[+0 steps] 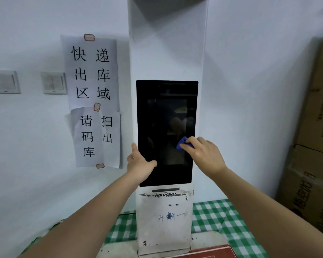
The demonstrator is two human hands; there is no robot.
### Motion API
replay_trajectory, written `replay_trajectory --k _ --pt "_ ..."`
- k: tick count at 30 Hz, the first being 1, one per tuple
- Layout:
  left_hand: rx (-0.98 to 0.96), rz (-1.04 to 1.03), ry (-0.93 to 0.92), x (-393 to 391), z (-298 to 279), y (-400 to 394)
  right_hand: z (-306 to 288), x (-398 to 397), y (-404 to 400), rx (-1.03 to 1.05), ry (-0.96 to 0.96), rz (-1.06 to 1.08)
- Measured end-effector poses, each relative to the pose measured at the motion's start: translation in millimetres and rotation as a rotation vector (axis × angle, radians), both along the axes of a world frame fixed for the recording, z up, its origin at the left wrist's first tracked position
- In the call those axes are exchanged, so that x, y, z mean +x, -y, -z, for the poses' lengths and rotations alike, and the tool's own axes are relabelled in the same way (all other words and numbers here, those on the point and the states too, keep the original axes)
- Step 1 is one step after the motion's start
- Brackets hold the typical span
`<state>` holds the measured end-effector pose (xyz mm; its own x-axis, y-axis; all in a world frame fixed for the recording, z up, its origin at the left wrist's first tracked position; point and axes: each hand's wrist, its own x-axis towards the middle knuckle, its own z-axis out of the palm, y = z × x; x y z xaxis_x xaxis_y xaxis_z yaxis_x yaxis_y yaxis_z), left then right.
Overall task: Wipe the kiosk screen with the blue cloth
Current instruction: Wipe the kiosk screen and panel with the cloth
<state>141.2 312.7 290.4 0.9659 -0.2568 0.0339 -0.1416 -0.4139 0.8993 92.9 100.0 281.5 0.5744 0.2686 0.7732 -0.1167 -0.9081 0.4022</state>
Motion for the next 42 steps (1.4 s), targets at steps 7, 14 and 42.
replay_trajectory --k 7,14,42 --pt "0.032 0.002 -0.006 -1 -2 3 -25 10 -2 0.3 0.199 0.078" --pt "0.057 0.039 -0.012 -1 -3 -4 11 -10 3 0.2 -0.002 0.071" --pt "-0.007 0.18 -0.023 -5 5 -16 23 8 -37 0.74 0.087 0.003"
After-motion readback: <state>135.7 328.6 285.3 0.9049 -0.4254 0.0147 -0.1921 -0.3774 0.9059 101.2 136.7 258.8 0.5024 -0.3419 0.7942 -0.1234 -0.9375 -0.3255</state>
